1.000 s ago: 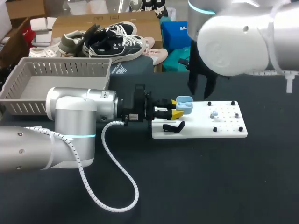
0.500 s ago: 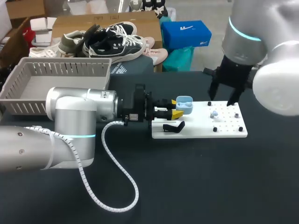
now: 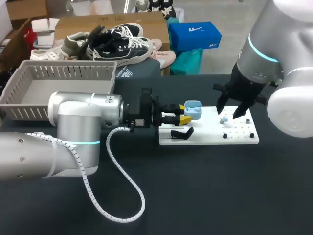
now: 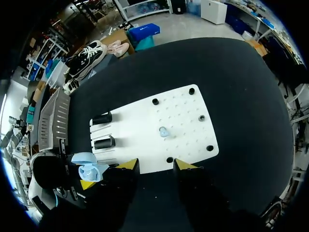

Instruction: Pick up each earbud case from the left stands, insert the matching earbuds, close the lid, and place the case in the box.

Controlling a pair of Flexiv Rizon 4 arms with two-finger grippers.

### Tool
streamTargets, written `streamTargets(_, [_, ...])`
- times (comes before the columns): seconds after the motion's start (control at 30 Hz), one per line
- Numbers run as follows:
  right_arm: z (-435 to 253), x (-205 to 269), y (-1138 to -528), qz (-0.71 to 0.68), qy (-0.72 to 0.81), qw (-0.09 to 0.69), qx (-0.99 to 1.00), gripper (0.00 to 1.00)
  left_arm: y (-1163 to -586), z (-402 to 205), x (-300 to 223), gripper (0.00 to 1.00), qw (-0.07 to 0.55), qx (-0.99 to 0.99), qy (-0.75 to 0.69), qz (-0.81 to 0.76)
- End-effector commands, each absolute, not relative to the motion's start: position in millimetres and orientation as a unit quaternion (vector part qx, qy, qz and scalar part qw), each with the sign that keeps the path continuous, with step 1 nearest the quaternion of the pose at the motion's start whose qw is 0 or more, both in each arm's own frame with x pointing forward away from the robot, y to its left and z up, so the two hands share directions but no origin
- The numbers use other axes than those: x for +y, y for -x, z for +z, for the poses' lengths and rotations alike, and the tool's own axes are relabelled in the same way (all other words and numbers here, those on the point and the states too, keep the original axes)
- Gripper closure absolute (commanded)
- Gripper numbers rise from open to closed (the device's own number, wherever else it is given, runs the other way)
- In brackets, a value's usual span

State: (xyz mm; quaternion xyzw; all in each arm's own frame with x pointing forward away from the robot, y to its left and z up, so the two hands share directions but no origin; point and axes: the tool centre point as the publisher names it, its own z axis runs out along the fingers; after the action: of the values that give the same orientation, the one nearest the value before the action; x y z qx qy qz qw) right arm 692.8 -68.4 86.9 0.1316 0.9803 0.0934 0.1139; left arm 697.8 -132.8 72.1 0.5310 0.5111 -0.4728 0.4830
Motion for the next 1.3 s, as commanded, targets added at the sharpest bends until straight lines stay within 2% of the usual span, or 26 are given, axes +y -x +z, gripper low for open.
streamTargets(0.03, [72.0,-70.1,-705.9,0.089,-0.133,0.109,0.981,0.57,-696.8,71.7,-133.0,1.0,0.485,0.512,-0.53,-0.471])
streamTargets(0.67, [42.6,-84.8,-719.0,0.102,-0.144,0.124,0.976,0.59,-696.8,71.7,-133.0,1.0,0.485,0.512,-0.53,-0.471])
streamTargets(1.3, [31.7,-79.6,-727.6,0.126,-0.135,0.121,0.975,0.63,-696.8,71.7,-133.0,1.0,0.485,0.512,-0.53,-0.471])
